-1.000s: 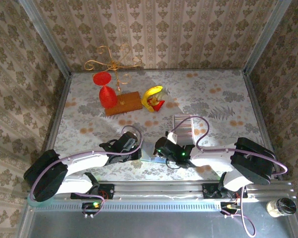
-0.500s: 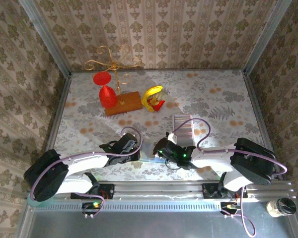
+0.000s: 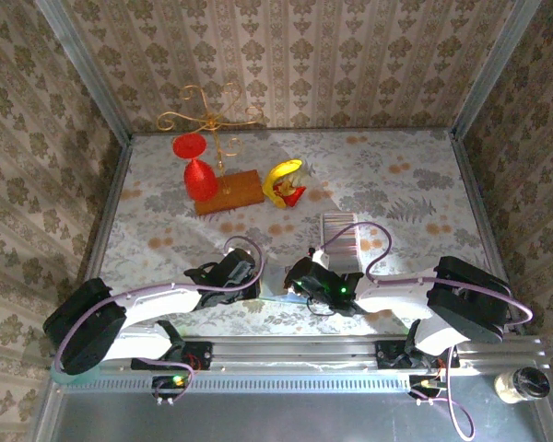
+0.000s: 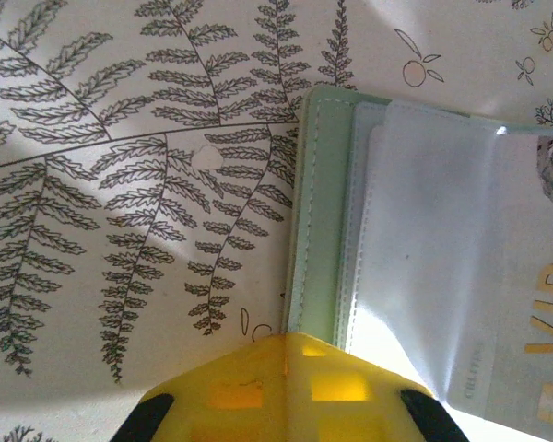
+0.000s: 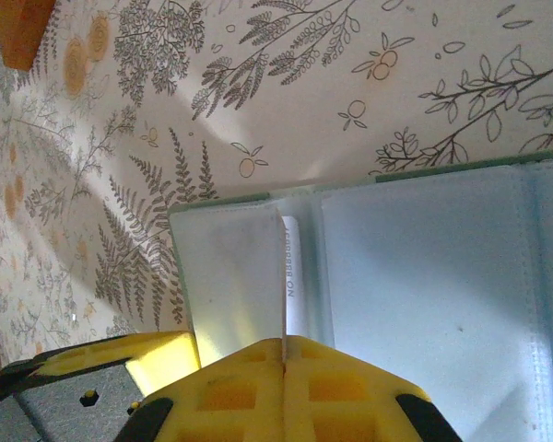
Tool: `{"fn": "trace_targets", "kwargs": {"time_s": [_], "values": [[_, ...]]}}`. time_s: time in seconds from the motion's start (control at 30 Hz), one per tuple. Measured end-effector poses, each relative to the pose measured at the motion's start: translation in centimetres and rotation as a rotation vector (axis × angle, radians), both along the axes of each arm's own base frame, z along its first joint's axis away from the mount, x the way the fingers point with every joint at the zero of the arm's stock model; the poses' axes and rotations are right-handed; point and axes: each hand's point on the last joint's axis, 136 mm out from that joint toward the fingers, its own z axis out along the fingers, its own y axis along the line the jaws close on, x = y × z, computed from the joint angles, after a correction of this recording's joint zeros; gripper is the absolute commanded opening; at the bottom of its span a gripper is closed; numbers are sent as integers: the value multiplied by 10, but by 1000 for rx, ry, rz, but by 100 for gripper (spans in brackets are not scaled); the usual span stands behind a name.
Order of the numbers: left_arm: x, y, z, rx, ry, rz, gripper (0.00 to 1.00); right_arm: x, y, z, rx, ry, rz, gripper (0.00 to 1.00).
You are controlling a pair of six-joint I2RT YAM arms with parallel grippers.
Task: Put the credit cards into the card holder
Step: Insert the credit card into the card slot.
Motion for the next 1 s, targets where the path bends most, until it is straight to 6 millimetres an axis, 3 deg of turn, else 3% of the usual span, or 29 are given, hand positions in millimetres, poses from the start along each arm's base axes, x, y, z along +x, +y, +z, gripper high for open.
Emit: {"fn": "trace_targets", "kwargs": {"time_s": [0.33, 0.63, 1.0], "values": [[0, 0, 0, -1, 0, 2, 6, -6, 4, -3, 7, 25, 36, 3], [-2, 1, 1, -3, 0, 0, 8, -8, 2, -6, -16, 28, 50, 14], [-11, 8, 2, 14, 15, -4, 13, -8, -3, -13, -85, 34, 79, 14]]}}
